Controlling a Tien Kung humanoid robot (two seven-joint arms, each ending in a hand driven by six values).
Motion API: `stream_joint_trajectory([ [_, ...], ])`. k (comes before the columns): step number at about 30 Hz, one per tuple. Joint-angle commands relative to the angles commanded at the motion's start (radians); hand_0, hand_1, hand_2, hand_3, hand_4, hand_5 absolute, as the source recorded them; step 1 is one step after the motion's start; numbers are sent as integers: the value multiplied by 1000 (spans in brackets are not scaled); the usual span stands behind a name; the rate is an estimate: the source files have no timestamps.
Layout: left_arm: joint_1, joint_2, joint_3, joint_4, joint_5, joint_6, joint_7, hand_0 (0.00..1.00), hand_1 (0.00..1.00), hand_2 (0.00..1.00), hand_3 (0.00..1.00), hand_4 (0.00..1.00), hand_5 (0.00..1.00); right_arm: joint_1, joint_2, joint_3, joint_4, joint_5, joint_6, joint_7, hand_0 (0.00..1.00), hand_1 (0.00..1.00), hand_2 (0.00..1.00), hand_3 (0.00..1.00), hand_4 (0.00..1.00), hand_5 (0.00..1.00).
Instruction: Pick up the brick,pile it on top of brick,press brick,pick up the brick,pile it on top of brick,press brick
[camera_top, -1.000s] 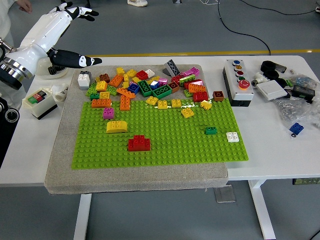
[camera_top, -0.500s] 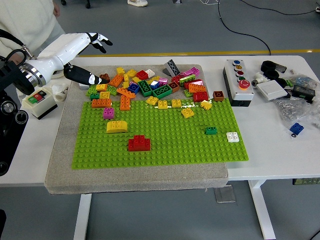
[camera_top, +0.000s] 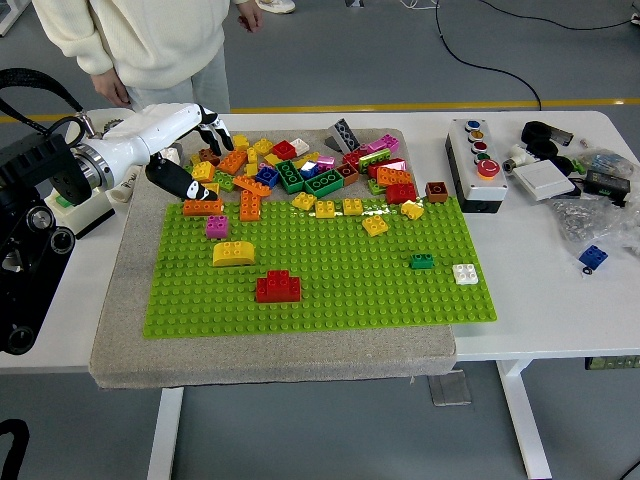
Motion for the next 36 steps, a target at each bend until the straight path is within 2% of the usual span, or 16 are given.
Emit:
stream_joint_trajectory([
  [12, 41, -45, 22, 32, 0, -8, 17, 729, 645, 555, 601, 998, 57, 1, -2, -3, 0, -8, 2, 1, 741, 650, 717, 595, 800, 313],
  [24, 55, -60, 8, 52, 0, -38, 40, 733, 656, 598, 647, 998, 54, 3, -5, -5, 0, -17, 4, 1, 741, 650, 718, 595, 800, 313],
  [31, 65, -69, 12, 67, 0, -25, 48, 733, 659, 613, 672, 998, 56, 3, -6, -7, 0, -21, 5, 2, 741, 650, 718, 595, 800, 313],
  [32, 66, -70, 12, 69, 0, -20, 48, 733, 654, 575, 633, 998, 48, 4, -5, -7, 0, -21, 5, 2, 741, 650, 718, 594, 799, 313],
  [36, 66, -68, 6, 69, 0, -14, 47, 733, 654, 575, 633, 998, 48, 3, -5, -7, 0, -22, 5, 2, 741, 650, 718, 594, 799, 313],
])
